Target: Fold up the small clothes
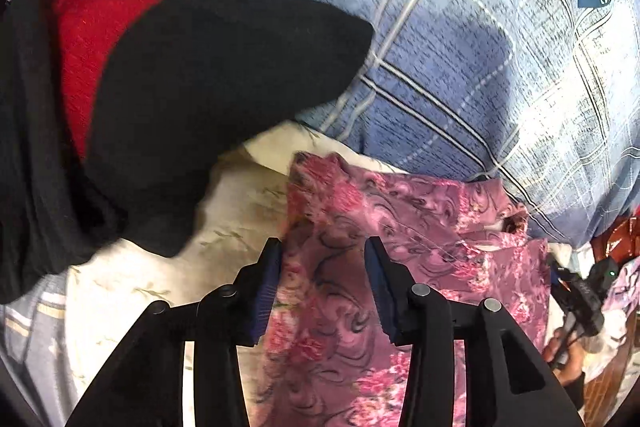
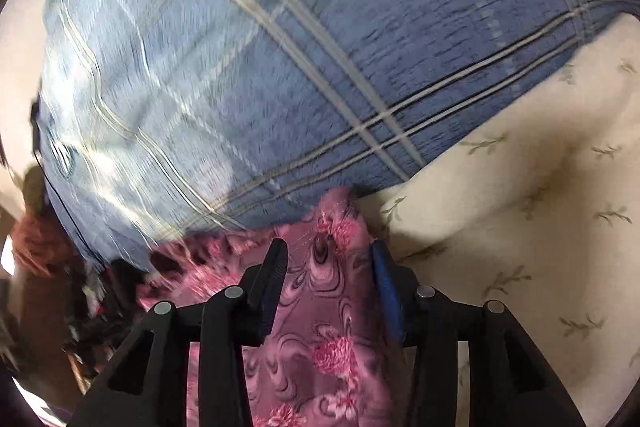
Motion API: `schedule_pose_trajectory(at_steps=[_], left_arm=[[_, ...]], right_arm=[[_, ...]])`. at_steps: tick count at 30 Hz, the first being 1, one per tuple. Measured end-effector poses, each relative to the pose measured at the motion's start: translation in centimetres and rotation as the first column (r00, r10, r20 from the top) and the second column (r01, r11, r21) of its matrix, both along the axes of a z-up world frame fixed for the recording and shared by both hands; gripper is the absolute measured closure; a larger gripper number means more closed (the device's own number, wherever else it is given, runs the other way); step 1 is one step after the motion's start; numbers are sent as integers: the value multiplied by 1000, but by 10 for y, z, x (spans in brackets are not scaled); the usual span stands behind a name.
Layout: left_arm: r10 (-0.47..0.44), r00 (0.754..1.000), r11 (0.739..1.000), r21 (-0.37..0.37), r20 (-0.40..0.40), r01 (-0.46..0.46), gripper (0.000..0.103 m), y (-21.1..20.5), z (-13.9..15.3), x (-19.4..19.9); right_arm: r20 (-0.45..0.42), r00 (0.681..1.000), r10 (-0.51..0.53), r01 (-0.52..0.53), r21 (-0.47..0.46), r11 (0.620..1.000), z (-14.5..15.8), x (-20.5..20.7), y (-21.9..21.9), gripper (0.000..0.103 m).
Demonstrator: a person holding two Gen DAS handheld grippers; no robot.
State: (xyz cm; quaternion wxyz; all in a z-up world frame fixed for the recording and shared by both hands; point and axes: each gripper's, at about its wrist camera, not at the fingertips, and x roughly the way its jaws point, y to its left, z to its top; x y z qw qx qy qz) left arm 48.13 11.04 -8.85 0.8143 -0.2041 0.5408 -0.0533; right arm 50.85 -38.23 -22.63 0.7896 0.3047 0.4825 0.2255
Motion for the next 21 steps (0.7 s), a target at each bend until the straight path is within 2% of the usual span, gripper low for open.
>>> schedule_pose_trajectory(at_steps=[1, 3, 5, 6, 7, 8, 10, 11, 12, 15, 18, 20, 21], left_arm=[[-4, 1000, 1000, 12, 1, 4, 62, -4, 1, 0], [-25, 999, 999, 23, 26, 24, 62, -6, 7, -2], [-39, 999, 996, 85, 38, 36, 61, -11, 8, -1], [-37, 999, 993, 113, 26, 34, 62, -14, 3, 3], [-30, 1000, 990, 136, 4, 29, 62, -17, -4, 7], [-19, 1000, 988, 154, -19, 22, 62, -17, -11, 11], [7, 999, 991, 136, -51, 0, 63, -14, -21, 13], [24, 999, 993, 120, -48, -18, 66, -9, -18, 10], [33, 999, 994, 103, -43, -28, 68, -5, -14, 6], [24, 1000, 999, 46, -16, -24, 67, 11, 11, -24], [-8, 1000, 1000, 8, -6, 8, 60, 23, 34, -75], [-27, 1000, 1000, -7, -5, 27, 52, 27, 42, -110], [-34, 999, 999, -27, -10, 34, 48, 28, 42, -132]], right_arm=[[-1, 1000, 22, -22, -23, 999, 0, 2, 7, 101], [54, 998, 39, -35, -76, 997, 13, 1, 15, 100], [168, 985, -47, 51, -20, 998, 33, -8, -2, 100], [159, 982, -98, 98, 10, 995, 32, -7, -13, 100], [107, 987, -119, 118, 14, 993, 22, -2, -19, 100], [61, 992, -113, 115, -31, 993, 10, 2, -18, 100], [-21, 997, -70, 67, -126, 990, -10, 6, -6, 99], [-73, 996, -49, 39, -133, 990, -19, 6, -1, 98], [-77, 995, -68, 58, -125, 991, -17, 0, -1, 95], [4, 996, -92, 92, -56, 994, 11, -28, -15, 90], [12, 998, -58, 58, 20, 998, 31, -63, -33, 85], [18, 999, -45, 44, 81, 996, 39, -105, -50, 67], [17, 999, -41, 39, 104, 994, 40, -120, -57, 63]])
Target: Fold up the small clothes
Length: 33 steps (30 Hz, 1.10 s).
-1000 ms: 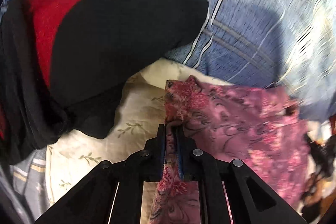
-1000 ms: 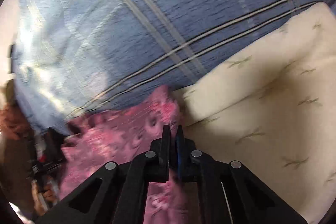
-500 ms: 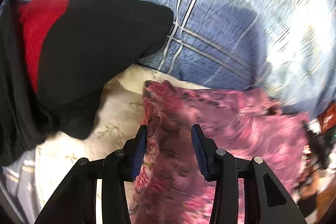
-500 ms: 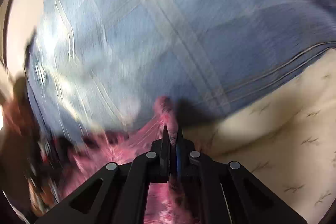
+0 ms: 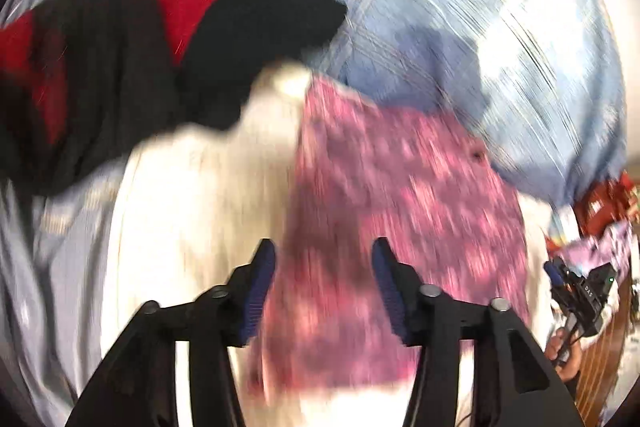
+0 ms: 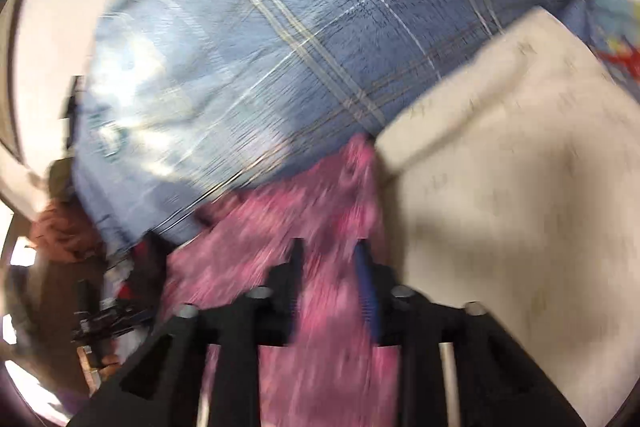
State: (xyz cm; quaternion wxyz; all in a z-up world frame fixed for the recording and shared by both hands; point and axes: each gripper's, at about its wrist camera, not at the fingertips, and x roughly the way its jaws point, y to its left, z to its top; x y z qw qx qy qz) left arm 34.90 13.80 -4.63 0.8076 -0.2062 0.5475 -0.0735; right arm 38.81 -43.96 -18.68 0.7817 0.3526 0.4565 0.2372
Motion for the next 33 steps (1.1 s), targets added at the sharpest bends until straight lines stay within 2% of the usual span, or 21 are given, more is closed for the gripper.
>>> schedule_pose_trajectory(at_steps=[2, 3, 6, 9, 12, 14, 15, 16, 17, 18, 19, 21, 22, 24, 26, 27, 28, 29, 30, 31, 33], left_arm=[[-5, 1000, 998, -63, -20, 3, 47, 1, -4, -34], [-5, 999, 994, -111, -34, 1, 47, -1, -11, -52], [25, 998, 975, -220, -62, -38, 47, -2, -32, -80], [73, 988, 932, -343, -133, -115, 47, 2, -68, -86], [173, 977, 879, -427, -123, -210, 47, 13, -77, -76], [242, 964, 858, -441, -107, -264, 49, 20, -79, -62], [262, 959, 854, -437, -107, -282, 56, 22, -82, -56], [279, 953, 850, -432, -116, -301, 68, 23, -84, -49], [280, 953, 851, -428, -118, -304, 90, 23, -85, -47], [283, 952, 853, -424, -116, -305, 90, 23, -81, -46], [292, 952, 852, -426, -95, -304, 90, 22, -74, -49], [287, 958, 870, -411, -24, -271, 91, 13, -57, -63], [283, 959, 877, -402, -13, -264, 92, 11, -51, -69], [279, 960, 873, -413, -17, -261, 93, 7, -48, -86], [288, 957, 891, -357, -34, -281, 93, 10, -55, -91], [294, 953, 886, -355, -70, -300, 93, 14, -64, -93], [302, 945, 872, -365, -122, -326, 93, 18, -80, -92], [311, 936, 844, -404, -165, -352, 92, 24, -93, -95], [314, 935, 827, -436, -163, -354, 92, 29, -96, -98], [308, 938, 833, -432, -157, -346, 92, 32, -93, -98], [261, 959, 878, -387, -110, -283, 91, 36, -77, -103]], right_arm=[[-13, 1000, 2, -2, 23, 1000, -1, -33, -18, 56], [-41, 999, 9, -7, 45, 999, -7, -56, -20, 55], [-119, 993, 19, -6, 106, 994, -24, -87, -36, 55], [-208, 978, -6, 41, 162, 986, -49, -100, -36, 55], [-236, 967, -98, 161, 262, 952, -62, -96, -33, 56], [-230, 960, -158, 228, 318, 920, -64, -92, -33, 56], [-232, 957, -175, 246, 324, 914, -66, -85, -30, 69], [-251, 951, -183, 259, 318, 912, -69, -78, -28, 83], [-264, 948, -181, 262, 317, 911, -70, -74, -26, 97], [-266, 948, -175, 258, 321, 911, -70, -69, -28, 97], [-226, 955, -191, 260, 328, 908, -60, -68, -34, 97], [-127, 970, -205, 237, 344, 908, -35, -73, -48, 98], [-93, 974, -209, 228, 340, 912, -24, -77, -52, 99], [-36, 976, -213, 212, 329, 920, -9, -87, -64, 99], [-57, 974, -217, 224, 324, 919, -16, -94, -72, 99], [-92, 970, -226, 243, 307, 920, -28, -97, -75, 99], [-131, 966, -224, 253, 288, 924, -41, -98, -75, 99], [-178, 960, -218, 257, 240, 936, -58, -98, -72, 99], [-196, 958, -212, 251, 204, 946, -66, -98, -68, 99], [-196, 961, -194, 232, 194, 953, -69, -99, -64, 99], [-160, 967, -199, 223, 149, 963, -58, -103, -62, 92]])
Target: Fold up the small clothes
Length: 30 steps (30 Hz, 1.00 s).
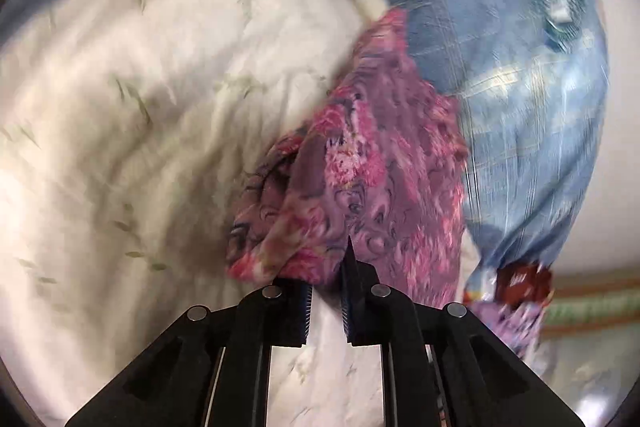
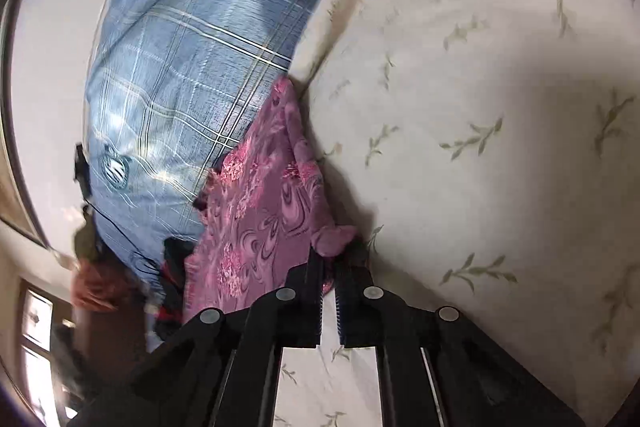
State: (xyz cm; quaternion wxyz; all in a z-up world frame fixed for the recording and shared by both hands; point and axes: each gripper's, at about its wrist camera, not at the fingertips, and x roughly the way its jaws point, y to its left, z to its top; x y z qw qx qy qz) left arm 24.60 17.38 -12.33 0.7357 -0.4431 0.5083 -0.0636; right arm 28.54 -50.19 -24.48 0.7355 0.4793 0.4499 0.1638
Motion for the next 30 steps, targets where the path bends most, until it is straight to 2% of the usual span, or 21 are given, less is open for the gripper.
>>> schedule_pose_trajectory(at_steps=[2, 4, 6, 8, 10, 11, 13, 16, 17, 19, 22, 25, 28, 30], left_arm=[[-68, 997, 995, 69, 36, 65, 91, 3, 21, -8], [-116, 991, 988, 109, 65, 109, 85, 12, 38, -16], [-121, 988, 979, 174, 96, 103, 69, 24, 56, -22], [-130, 984, 969, 224, 123, 100, 60, 29, 73, -21], [-160, 978, 964, 233, 134, 126, 53, 30, 83, -14], [-174, 975, 962, 234, 136, 139, 53, 24, 89, -11], [-182, 977, 957, 248, 109, 151, 52, 22, 82, -1], [-192, 981, 964, 197, 40, 181, 52, 19, 60, 4], [-182, 983, 974, 145, 27, 176, 53, 18, 54, 1], [-152, 986, 987, 64, 65, 147, 52, 19, 48, -14], [-98, 990, 995, 3, 106, 99, 50, 14, 43, -32], [-51, 996, 998, -38, 74, 54, 49, 9, 26, -21], [-13, 1000, 998, -59, 9, 13, 49, 7, 4, -11], [2, 1000, 998, -62, 17, -1, 49, 6, -1, -11]], right_arm=[[32, 999, 2, 0, -36, 999, 20, -4, -2, 92], [85, 996, -2, 10, -97, 995, 42, -11, -3, 90], [145, 989, 7, 14, -145, 989, 62, -15, 0, 89], [189, 981, 46, -11, -184, 983, 76, -17, 9, 83], [224, 971, 87, -32, -238, 971, 90, -15, 27, 78], [232, 967, 108, -52, -235, 971, 91, -12, 35, 73], [225, 966, 129, -76, -229, 970, 89, -9, 46, 72], [179, 963, 200, -164, -197, 967, 80, 3, 68, 72], [156, 963, 219, -189, -188, 964, 76, 5, 75, 72], [139, 961, 240, -217, -161, 963, 70, 1, 79, 72], [111, 961, 254, -241, -119, 963, 60, -8, 82, 66], [61, 971, 232, -225, -103, 969, 45, -13, 78, 65], [7, 987, 160, -160, -1, 987, 29, -19, 62, 65], [-23, 995, 95, -95, 16, 995, 24, -24, 48, 63]])
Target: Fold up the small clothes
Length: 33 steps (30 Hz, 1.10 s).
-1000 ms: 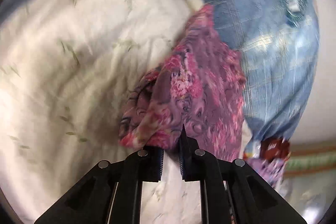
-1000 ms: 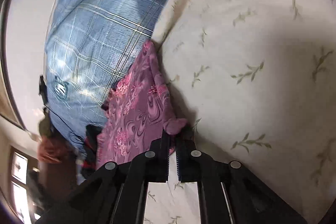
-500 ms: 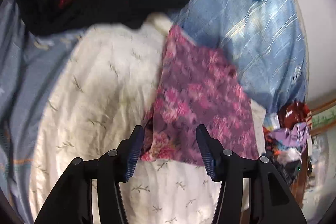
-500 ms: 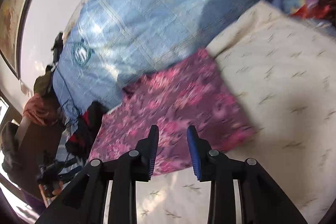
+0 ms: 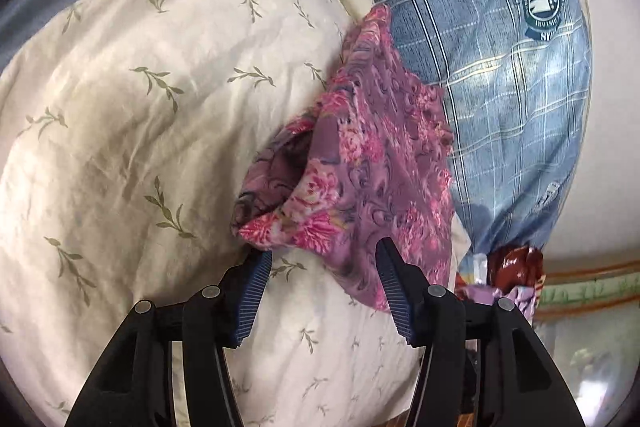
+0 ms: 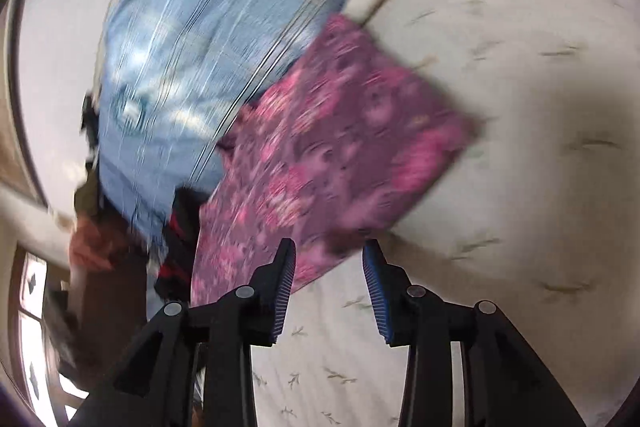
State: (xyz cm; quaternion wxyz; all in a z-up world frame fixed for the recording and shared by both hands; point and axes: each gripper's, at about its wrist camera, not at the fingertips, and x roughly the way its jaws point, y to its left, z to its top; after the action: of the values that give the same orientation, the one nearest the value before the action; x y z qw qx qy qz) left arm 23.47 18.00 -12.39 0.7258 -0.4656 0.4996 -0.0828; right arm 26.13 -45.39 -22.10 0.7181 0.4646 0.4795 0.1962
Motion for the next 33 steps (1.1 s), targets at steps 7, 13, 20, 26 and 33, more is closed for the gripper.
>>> schedule_pose_trajectory(at_steps=[7, 13, 20, 26, 33], left_arm=[[21, 1000, 993, 120, 13, -23, 62, -1, 13, 12], [-38, 998, 951, 309, 52, 20, 87, -19, 48, 5], [-78, 997, 956, 283, -14, 78, 82, -8, 39, -14], [-89, 994, 937, 343, 70, 60, 57, 37, 92, -18], [-240, 967, 928, 274, -82, 254, 44, 24, 82, 71]], right_arm=[[-59, 984, -169, 174, 90, 981, -23, 22, -26, 70], [94, 978, -189, 187, 32, 982, 3, 35, -41, 98], [35, 988, -149, 152, -121, 981, -14, 23, -39, 82], [185, 980, -79, 127, -266, 956, 41, 10, -27, 77], [324, 793, 516, -322, -497, 806, 91, -3, 178, 54]])
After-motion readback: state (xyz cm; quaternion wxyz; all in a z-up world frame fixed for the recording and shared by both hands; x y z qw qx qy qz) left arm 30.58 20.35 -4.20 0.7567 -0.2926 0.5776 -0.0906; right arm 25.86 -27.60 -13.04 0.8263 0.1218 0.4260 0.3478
